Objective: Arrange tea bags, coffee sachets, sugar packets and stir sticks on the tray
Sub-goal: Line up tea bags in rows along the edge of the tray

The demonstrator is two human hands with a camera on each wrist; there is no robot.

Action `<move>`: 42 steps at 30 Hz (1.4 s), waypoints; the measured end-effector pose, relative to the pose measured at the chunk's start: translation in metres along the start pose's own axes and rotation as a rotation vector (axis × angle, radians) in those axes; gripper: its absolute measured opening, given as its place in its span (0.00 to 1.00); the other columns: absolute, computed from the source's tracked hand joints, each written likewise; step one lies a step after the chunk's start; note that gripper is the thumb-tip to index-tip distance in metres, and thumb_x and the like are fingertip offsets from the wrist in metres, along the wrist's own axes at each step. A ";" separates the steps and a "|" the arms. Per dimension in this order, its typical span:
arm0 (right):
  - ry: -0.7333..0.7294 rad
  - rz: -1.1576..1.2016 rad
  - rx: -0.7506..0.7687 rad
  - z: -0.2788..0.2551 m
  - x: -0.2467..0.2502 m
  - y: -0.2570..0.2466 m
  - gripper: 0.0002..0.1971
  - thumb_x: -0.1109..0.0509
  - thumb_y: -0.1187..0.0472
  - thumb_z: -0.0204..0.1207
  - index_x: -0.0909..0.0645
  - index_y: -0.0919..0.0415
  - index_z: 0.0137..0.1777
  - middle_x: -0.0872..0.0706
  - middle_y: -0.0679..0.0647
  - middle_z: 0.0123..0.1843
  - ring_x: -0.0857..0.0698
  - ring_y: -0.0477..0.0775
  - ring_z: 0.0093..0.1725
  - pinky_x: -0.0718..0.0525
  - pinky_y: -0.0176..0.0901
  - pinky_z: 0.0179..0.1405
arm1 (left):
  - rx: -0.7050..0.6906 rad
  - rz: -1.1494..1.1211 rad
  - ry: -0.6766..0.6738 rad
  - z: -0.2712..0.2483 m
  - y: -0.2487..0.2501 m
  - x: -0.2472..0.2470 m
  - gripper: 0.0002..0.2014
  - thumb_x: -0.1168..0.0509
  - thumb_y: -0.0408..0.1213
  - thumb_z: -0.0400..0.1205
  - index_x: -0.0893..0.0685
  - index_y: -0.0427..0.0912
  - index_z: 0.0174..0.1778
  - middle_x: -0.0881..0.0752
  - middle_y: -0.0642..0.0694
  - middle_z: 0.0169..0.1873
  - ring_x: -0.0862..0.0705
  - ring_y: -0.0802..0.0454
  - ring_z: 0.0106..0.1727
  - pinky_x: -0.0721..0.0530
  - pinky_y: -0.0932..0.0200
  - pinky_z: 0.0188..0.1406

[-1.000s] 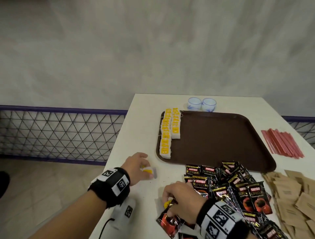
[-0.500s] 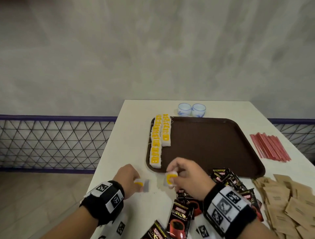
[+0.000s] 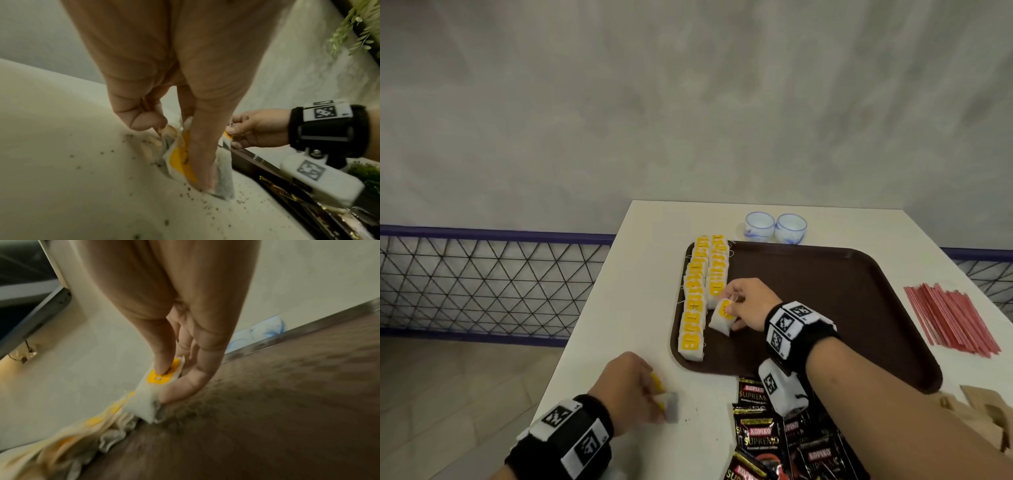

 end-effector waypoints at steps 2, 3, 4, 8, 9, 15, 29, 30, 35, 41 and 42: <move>-0.018 -0.059 0.006 0.010 -0.003 -0.007 0.10 0.32 0.74 0.76 0.17 0.56 0.45 0.21 0.52 0.45 0.12 0.59 0.42 0.09 0.55 0.43 | 0.006 0.043 -0.042 0.001 0.002 -0.001 0.17 0.18 0.40 0.56 0.20 0.56 0.12 0.17 0.53 0.38 0.21 0.59 0.36 0.29 0.75 0.27; -0.014 -0.109 0.013 0.014 -0.003 -0.010 0.10 0.31 0.74 0.75 0.16 0.58 0.48 0.22 0.50 0.44 0.13 0.59 0.45 0.10 0.56 0.46 | 0.004 0.053 -0.059 0.001 0.004 -0.002 0.18 0.18 0.41 0.56 0.21 0.58 0.11 0.16 0.53 0.36 0.22 0.60 0.34 0.29 0.75 0.26; -0.006 -0.156 0.018 0.019 -0.004 -0.012 0.11 0.31 0.74 0.74 0.15 0.60 0.50 0.23 0.50 0.44 0.13 0.60 0.47 0.11 0.57 0.48 | -0.003 0.060 -0.068 0.002 0.005 -0.002 0.18 0.19 0.41 0.57 0.21 0.58 0.11 0.16 0.53 0.36 0.22 0.61 0.33 0.30 0.76 0.25; 0.052 -0.231 0.004 0.031 -0.005 -0.017 0.15 0.33 0.77 0.72 0.17 0.60 0.52 0.22 0.53 0.51 0.14 0.60 0.49 0.12 0.52 0.50 | -0.044 0.123 -0.043 0.002 0.008 -0.003 0.13 0.21 0.45 0.61 0.21 0.55 0.20 0.20 0.56 0.38 0.22 0.58 0.39 0.31 0.72 0.29; 0.063 -0.231 0.005 0.033 -0.005 -0.018 0.15 0.34 0.77 0.71 0.18 0.59 0.52 0.22 0.54 0.50 0.14 0.60 0.48 0.12 0.51 0.50 | -0.055 0.129 -0.040 0.002 0.009 -0.002 0.12 0.21 0.45 0.62 0.21 0.55 0.23 0.21 0.56 0.38 0.22 0.57 0.40 0.32 0.71 0.30; 0.113 -0.279 0.049 0.027 0.005 -0.020 0.16 0.27 0.69 0.72 0.20 0.59 0.58 0.21 0.56 0.57 0.19 0.55 0.52 0.18 0.46 0.53 | -0.163 0.010 -0.010 -0.004 0.023 0.016 0.10 0.20 0.44 0.62 0.15 0.51 0.29 0.20 0.56 0.38 0.23 0.61 0.36 0.29 0.72 0.32; -0.464 0.760 -0.001 -0.066 0.002 -0.015 0.19 0.36 0.75 0.79 0.27 0.69 0.69 0.13 0.59 0.47 0.12 0.56 0.43 0.10 0.52 0.40 | -0.384 -0.271 -0.026 0.027 0.101 0.046 0.07 0.17 0.34 0.61 0.08 0.44 0.32 0.15 0.57 0.41 0.18 0.68 0.41 0.25 0.76 0.43; -0.463 0.773 -0.003 -0.067 0.004 -0.013 0.19 0.35 0.76 0.78 0.25 0.69 0.68 0.12 0.59 0.46 0.11 0.55 0.43 0.11 0.51 0.39 | -0.392 -0.272 -0.020 0.028 0.103 0.045 0.07 0.18 0.33 0.62 0.08 0.43 0.32 0.15 0.58 0.42 0.18 0.69 0.42 0.25 0.78 0.44; -0.310 0.759 -0.016 -0.067 0.013 -0.003 0.10 0.34 0.74 0.78 0.19 0.66 0.57 0.11 0.56 0.42 0.11 0.51 0.39 0.12 0.46 0.35 | -0.404 -0.313 0.013 0.026 0.102 0.044 0.05 0.19 0.34 0.65 0.09 0.46 0.31 0.15 0.55 0.45 0.16 0.61 0.47 0.20 0.63 0.48; 0.038 0.436 -0.026 -0.044 0.017 0.017 0.07 0.26 0.67 0.73 0.20 0.56 0.40 0.08 0.62 0.47 0.11 0.59 0.47 0.14 0.51 0.46 | -0.444 -0.311 0.046 0.015 0.088 0.053 0.08 0.20 0.33 0.66 0.11 0.50 0.31 0.13 0.53 0.41 0.20 0.57 0.37 0.26 0.74 0.32; 0.077 0.399 -0.039 -0.039 0.016 0.018 0.08 0.24 0.66 0.72 0.20 0.56 0.38 0.08 0.59 0.43 0.10 0.57 0.45 0.13 0.50 0.47 | -0.448 -0.295 0.049 0.013 0.085 0.054 0.09 0.20 0.33 0.67 0.11 0.52 0.31 0.13 0.53 0.40 0.20 0.57 0.36 0.26 0.74 0.32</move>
Point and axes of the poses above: each hand's wrist, its own z-axis towards the middle knuckle, its own x-axis out of the back of the hand, y = z × x, the point moved 2 cm from there along z, towards the middle knuckle
